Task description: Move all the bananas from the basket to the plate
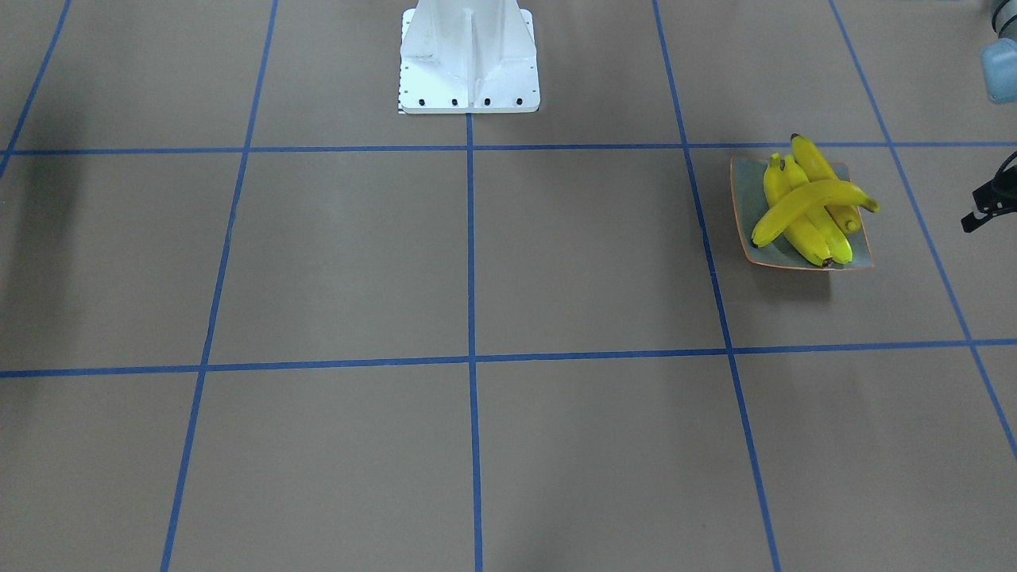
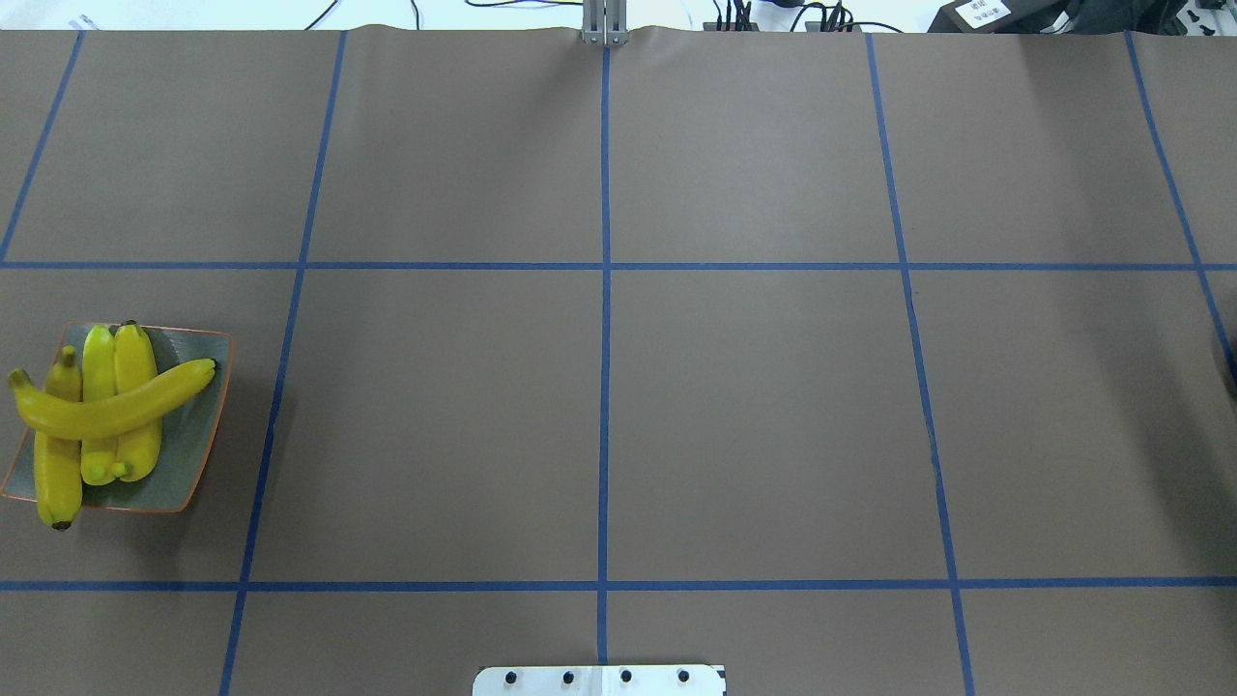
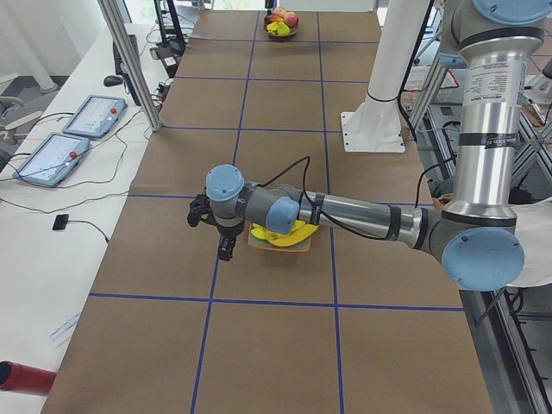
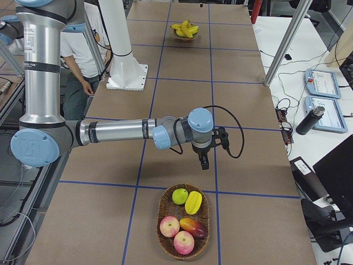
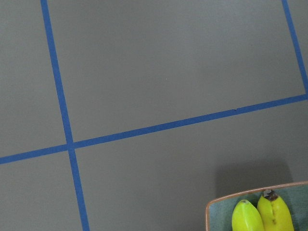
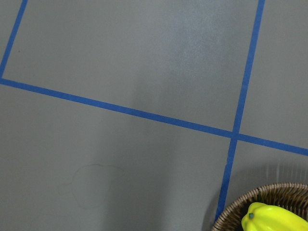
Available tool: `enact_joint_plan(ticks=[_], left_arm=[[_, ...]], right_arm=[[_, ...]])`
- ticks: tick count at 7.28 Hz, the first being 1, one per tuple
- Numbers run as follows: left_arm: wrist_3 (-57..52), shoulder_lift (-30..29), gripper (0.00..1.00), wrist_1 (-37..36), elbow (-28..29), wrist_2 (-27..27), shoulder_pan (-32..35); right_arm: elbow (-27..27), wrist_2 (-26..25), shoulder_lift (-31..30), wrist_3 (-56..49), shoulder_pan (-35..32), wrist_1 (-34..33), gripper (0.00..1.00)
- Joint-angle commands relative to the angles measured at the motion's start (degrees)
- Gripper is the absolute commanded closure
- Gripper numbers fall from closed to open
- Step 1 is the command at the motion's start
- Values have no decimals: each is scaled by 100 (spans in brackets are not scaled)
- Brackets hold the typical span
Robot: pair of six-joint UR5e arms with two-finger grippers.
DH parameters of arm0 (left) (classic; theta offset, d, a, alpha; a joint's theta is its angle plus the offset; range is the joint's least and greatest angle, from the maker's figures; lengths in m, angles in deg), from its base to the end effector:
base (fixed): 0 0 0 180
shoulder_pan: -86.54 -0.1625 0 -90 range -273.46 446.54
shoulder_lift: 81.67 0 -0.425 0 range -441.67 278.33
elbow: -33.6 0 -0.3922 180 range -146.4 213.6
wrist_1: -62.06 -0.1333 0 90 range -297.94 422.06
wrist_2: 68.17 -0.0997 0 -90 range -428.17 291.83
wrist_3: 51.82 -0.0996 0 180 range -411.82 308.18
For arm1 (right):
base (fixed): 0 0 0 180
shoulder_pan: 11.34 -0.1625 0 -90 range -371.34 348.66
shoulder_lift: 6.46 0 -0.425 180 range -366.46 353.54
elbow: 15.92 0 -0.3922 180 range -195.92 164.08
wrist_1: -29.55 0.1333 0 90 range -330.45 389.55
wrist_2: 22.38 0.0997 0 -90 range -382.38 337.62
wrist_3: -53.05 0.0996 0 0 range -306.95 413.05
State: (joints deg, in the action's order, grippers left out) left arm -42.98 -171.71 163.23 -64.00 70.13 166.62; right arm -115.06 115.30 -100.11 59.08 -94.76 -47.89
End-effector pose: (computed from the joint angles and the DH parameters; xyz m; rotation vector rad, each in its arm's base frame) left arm 0.0289 -0.5074 0.5659 0.1683 0.8746 0.1559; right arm 0.0044 -0.4826 0.5820 0.2042 -0.8528 -0.1400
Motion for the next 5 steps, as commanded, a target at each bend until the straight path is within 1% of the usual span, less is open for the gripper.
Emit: enact_joint_plan(ticks=[1, 2, 4, 5], left_arm=[[56, 49, 0, 79, 48, -39, -19], [213, 66, 0, 88, 5, -66, 16], [241, 171, 0, 105, -83, -66, 488], [215, 163, 0, 105, -66, -136, 456]], right_arm=[[1, -4, -13, 21, -34, -35, 0], [9, -4, -22, 21, -34, -35, 0], [36, -4, -39, 21, -34, -26, 0], [36, -12, -39, 13, -34, -26, 0]])
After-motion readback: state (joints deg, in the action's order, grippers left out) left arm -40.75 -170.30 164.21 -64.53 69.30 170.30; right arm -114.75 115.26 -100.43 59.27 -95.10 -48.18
